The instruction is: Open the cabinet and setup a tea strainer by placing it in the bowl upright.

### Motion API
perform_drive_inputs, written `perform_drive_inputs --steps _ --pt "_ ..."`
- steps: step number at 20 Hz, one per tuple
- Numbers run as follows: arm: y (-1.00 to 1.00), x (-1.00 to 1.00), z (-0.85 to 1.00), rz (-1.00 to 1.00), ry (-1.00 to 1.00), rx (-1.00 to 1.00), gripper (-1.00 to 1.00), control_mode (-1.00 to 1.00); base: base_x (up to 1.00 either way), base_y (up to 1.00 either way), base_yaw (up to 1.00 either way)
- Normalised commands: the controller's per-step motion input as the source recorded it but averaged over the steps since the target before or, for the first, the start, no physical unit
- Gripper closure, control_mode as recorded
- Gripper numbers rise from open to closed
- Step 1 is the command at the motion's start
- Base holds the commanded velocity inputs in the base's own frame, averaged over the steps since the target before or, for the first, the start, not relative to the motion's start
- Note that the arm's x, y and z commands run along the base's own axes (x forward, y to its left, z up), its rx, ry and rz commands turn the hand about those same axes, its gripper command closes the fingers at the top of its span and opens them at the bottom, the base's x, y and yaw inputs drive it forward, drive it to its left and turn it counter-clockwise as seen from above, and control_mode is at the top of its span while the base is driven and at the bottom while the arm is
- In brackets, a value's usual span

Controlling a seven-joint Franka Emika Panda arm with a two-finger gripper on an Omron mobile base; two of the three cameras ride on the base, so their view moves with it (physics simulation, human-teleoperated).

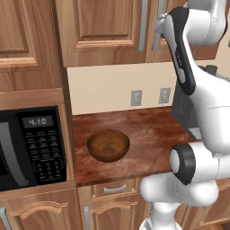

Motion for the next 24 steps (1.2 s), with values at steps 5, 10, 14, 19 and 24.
perform_drive_inputs --steps 5,10,14,19,24 --pt "0.13 0.32 -0.1 0.0 -0.08 -0.05 -1.0 -1.0 0.0 0.0 0.0" --pt "0.01 0.45 -0.08 0.02 -0.15 -0.01 -1.0 -1.0 0.0 0.0 0.0" --pt "0.0 0.3 0.0 0.11 -0.1 0.0 -1.0 -1.0 0.0 0.0 0.0" --pt "0.0 0.23 0.0 0.13 -0.04 0.0 -1.0 -1.0 0.0 0.0 0.0" --pt "0.0 0.31 0.0 0.06 0.0 0.0 -1.0 -1.0 0.0 0.0 0.0"
